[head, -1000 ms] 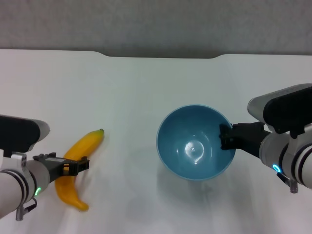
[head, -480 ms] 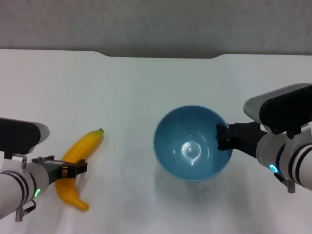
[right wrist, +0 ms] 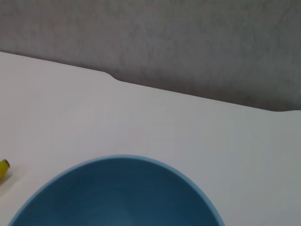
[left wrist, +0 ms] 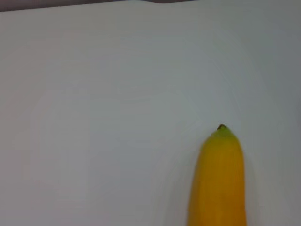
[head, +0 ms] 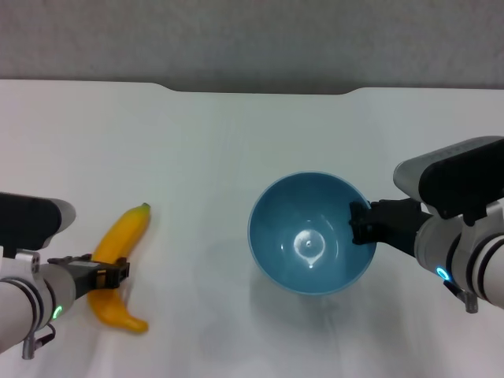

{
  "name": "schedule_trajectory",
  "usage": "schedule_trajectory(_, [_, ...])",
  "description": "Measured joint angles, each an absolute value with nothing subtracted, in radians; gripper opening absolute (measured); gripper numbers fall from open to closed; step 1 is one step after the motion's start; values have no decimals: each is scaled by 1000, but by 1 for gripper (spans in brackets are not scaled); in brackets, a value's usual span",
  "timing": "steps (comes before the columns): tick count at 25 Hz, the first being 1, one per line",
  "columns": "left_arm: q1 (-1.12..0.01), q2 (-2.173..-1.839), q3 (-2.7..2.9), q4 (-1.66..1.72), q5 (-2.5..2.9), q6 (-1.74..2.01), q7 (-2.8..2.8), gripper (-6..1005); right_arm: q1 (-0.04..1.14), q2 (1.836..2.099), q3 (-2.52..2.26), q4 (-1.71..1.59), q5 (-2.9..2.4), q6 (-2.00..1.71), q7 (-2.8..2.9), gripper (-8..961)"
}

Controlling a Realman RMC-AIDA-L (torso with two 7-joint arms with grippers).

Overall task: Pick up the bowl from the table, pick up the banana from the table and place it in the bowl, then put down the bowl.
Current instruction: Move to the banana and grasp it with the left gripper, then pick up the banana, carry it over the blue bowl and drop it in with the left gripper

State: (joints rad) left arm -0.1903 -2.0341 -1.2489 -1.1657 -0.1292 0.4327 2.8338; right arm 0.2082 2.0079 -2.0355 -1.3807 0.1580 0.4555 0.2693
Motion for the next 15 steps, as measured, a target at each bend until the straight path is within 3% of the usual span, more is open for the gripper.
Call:
schedule_trajectory(3, [-189,-2034,-1254,-1166,-131,432,2830,784,207,2008,-2036,-1381,158,454,269,68])
schedule_trajectory(6, [-187,-2034,-1256,-1169,-131,432,2829,543,206,2008,-2036,-1380,158,451,268,69])
schedule_trajectory(15, [-102,-2029,-1315,-1383,-135,505,2829,521,204,2009,-2025,-1350,172,424,273,73])
